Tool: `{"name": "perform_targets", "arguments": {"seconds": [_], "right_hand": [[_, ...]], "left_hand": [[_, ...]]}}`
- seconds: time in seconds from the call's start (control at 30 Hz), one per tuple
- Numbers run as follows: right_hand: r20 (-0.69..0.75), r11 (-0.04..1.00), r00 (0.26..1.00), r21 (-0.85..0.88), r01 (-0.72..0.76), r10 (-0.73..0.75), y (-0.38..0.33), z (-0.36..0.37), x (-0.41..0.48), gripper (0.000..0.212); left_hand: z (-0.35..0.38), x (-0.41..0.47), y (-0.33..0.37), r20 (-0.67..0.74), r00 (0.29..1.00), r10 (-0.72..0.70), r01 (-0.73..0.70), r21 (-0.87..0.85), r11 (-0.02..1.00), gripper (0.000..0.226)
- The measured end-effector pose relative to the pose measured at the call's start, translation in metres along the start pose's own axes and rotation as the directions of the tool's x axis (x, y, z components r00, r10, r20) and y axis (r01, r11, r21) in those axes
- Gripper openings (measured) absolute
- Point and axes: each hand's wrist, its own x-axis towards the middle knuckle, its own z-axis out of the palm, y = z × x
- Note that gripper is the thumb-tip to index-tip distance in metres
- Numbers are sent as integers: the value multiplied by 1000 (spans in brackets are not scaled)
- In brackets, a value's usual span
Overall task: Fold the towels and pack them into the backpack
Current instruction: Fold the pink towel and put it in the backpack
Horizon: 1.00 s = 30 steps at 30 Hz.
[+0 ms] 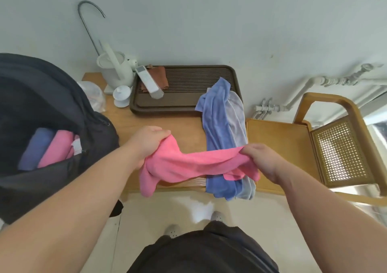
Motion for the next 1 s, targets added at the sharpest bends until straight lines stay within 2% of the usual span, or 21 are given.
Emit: {"name": "perform_targets", "arguments": {"seconds": [0.07,0.13,0.23,0.3,0.37,0.43,0.5,0.57,0.63,0.77,1.0], "right_hand": [[107,984,990,136,-111,97,-14,5,-17,25],[199,962,966,183,-201,164,-28,5,-30,25],[246,952,955,212,-221,167,-44,1,-34,28],[213,949,967,247,-194,142,-48,-4,-29,27],[143,976,981,154,-155,133,-46,-9,-19,23],[90,990,989,-89,-110,118,-37,-12,-8,24],[60,963,987,-235,-133,151,-21,-14,7,31],[60,948,982,-278,-155,178,-1,-14,19,26],[10,934,986,-321,-156,168,15,-13,30,22],[-72,975,984,-144,-172,163,32,-19,68,17],[-21,946,1000,-325,-12,5,34,-30,139,20]], "left_hand": [[-13,-8,-6,188,981,-54,43,61,997,29],[-22,-16,-9,364,929,-71,72,13,997,31],[-37,-18,-18,416,909,-35,192,-341,920,35],[-43,-13,-26,385,919,-81,269,-465,843,38],[-40,-5,-34,307,941,-143,277,-454,847,32],[-28,6,-45,90,973,-210,228,-439,869,16],[-14,20,-62,-109,956,-273,201,-433,879,20],[3,35,-84,-209,926,-314,224,-364,904,34],[19,47,-102,-274,914,-299,221,-283,933,32],[45,71,-101,-381,891,-248,193,-177,965,13],[64,134,-65,-563,817,-123,179,46,983,27]]}}
